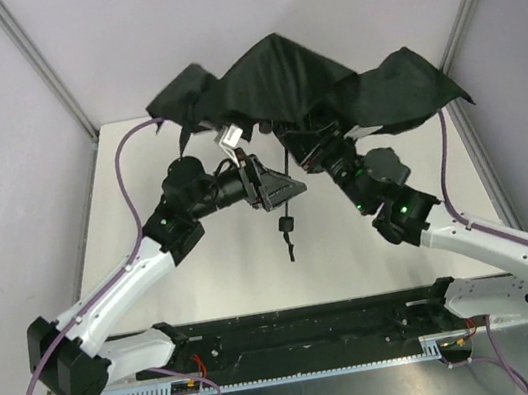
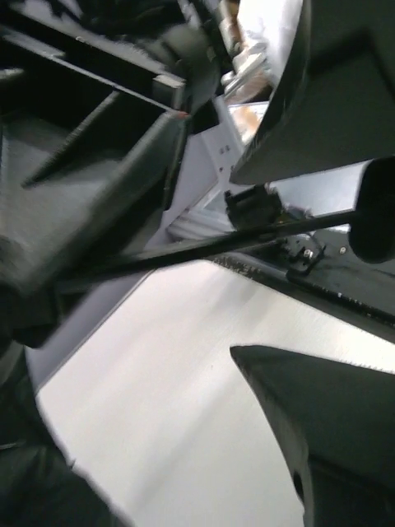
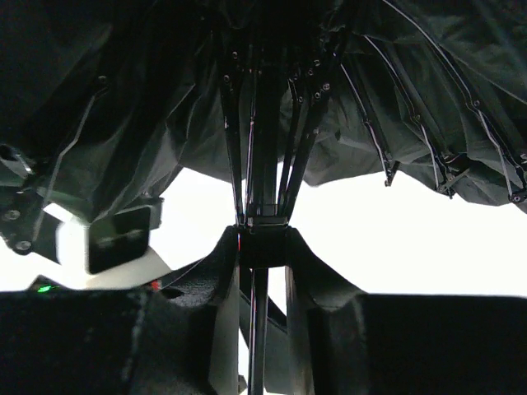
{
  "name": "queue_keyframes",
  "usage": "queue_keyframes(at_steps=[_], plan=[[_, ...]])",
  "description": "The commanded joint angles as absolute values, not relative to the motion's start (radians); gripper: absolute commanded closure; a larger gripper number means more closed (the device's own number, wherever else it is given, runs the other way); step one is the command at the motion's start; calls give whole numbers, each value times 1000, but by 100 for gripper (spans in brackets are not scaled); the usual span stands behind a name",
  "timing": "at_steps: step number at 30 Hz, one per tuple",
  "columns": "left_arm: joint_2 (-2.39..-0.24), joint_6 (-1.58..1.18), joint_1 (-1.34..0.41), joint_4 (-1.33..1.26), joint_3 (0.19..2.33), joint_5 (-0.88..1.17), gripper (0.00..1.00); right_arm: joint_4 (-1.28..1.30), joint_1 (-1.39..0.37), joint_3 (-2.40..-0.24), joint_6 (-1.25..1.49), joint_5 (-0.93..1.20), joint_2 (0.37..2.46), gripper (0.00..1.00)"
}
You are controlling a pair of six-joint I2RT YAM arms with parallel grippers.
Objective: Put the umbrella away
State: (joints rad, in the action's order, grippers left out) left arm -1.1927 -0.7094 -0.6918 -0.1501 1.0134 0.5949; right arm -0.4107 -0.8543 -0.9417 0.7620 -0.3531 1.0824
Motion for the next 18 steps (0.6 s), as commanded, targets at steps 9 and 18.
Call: queue_keyframes(at_steps=[9,18], plan=[[-1022,-435,-879,28,917,-1,25,-256,-1205,-1290,268,-1139,1283,100],[-1038,-509,-919,31,895,-70,69,-343,-1258,-1347,43,-1245,1344,100]])
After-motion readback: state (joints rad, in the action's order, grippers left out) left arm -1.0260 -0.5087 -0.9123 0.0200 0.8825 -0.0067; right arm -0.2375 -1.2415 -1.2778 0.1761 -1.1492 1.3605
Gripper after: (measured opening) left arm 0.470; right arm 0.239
